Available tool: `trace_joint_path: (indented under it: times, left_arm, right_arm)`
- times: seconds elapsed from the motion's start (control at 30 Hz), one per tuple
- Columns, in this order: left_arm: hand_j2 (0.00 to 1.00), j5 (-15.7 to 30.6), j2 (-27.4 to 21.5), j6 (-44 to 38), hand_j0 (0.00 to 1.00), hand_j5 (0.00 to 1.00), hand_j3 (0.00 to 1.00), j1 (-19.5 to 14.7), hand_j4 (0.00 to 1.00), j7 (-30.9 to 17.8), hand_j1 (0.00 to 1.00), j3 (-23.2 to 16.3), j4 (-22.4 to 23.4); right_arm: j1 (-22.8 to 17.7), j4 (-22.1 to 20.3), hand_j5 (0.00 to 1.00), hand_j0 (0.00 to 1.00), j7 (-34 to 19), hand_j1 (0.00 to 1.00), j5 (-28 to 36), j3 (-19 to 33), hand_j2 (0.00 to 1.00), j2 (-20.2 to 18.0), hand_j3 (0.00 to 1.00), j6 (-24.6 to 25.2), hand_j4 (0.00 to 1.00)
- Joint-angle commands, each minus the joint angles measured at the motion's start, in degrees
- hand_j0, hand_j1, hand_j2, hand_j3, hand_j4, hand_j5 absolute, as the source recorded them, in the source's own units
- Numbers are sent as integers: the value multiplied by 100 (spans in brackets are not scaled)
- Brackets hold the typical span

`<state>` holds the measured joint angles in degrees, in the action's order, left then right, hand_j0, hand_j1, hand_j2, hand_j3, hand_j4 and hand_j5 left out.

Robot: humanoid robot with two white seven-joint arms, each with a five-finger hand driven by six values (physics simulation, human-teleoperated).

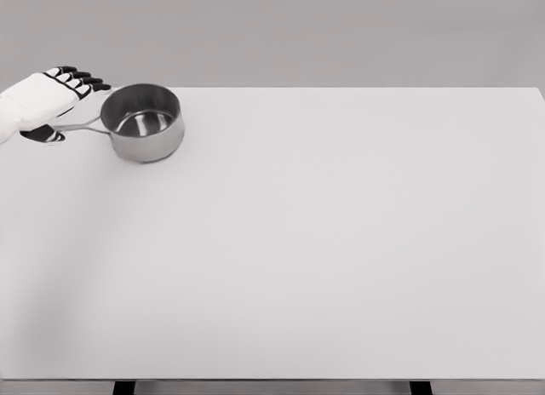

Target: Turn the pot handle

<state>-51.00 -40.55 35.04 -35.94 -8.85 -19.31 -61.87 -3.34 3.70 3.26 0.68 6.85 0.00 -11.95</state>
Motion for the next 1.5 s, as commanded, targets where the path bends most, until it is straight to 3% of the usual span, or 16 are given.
trace_joint_path:
  times: [0.0, 0.47, 0.93, 1.47]
  left_arm:
    - [100, -165, 117, -4, 100, 100, 100, -9, 100, 6, 100, 6, 201]
    - [100, -218, 126, -4, 100, 100, 100, -431, 100, 6, 100, 6, 773]
    - [100, -393, 153, -4, 100, 100, 100, -607, 100, 85, 100, -2, 957]
    - [100, -358, 276, -4, 100, 100, 100, -501, 100, 85, 100, -20, 904]
  right_arm:
    - [0, -1, 100, 100, 0, 100, 2, 1, 100, 0, 100, 0, 100]
    - [0, -1, 100, 100, 0, 100, 2, 1, 100, 0, 100, 0, 100]
    - [0, -1, 100, 100, 0, 100, 2, 1, 100, 0, 100, 0, 100]
    - [0, -1, 100, 100, 0, 100, 2, 1, 100, 0, 100, 0, 100]
